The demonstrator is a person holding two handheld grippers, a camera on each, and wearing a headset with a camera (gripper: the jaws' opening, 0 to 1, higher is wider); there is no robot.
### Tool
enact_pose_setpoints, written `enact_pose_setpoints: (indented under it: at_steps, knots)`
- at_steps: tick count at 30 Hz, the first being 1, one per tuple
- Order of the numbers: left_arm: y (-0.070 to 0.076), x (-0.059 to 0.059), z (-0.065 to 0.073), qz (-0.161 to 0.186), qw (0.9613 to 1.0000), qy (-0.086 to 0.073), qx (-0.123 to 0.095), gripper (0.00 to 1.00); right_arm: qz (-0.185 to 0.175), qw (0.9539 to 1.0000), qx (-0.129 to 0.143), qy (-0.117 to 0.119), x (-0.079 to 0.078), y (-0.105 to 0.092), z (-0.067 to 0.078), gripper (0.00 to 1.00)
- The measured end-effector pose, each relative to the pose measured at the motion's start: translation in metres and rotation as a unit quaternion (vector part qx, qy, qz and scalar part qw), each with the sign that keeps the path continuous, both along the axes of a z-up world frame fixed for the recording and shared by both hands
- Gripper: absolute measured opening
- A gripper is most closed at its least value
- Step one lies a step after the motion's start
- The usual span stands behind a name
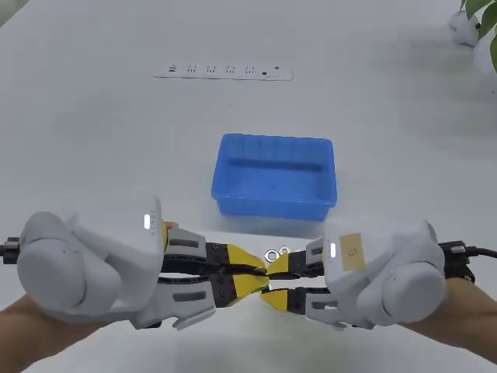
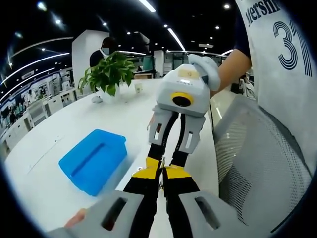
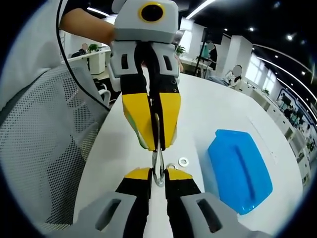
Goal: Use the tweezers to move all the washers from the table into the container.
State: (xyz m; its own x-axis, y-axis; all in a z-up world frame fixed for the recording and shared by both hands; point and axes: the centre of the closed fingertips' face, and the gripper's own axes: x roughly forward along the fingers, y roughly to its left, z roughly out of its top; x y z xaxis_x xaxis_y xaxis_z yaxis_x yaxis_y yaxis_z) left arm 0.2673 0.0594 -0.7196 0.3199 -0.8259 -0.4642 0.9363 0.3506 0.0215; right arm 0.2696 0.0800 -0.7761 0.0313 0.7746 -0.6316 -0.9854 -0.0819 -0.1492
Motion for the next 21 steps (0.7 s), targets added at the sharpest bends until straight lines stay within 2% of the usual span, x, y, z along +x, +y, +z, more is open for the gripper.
enact_pose_setpoints:
  at_steps: [4,7,8,15,21]
  knots:
    - [0.0018,0.0025,-0.0004,0.006,1.0,-0.001,-0.002,0.07,-0.003,1.0,0.001,0.001,0.0009,0.0005,-0.0005,0.12]
    - [0.0029,0.0039,-0.0029,0.01,0.9999,0.008,-0.002,0.07,-0.003,1.0,-0.004,0.004,0.0004,-0.0002,-0.0025,0.12]
    - [0.003,0.0044,-0.0021,0.014,0.9997,0.016,-0.01,0.07,-0.004,1.0,-0.005,0.003,0.0007,-0.0004,-0.003,0.12]
    - [0.0031,0.0067,-0.0014,0.021,0.9995,0.022,-0.013,0.07,-0.011,0.9999,-0.005,0.009,0.0019,-0.0006,-0.0027,0.12]
    - [0.0032,0.0087,-0.0016,0.02,0.9992,0.031,-0.012,0.07,-0.021,0.9995,-0.002,0.024,0.0034,-0.0007,-0.002,0.12]
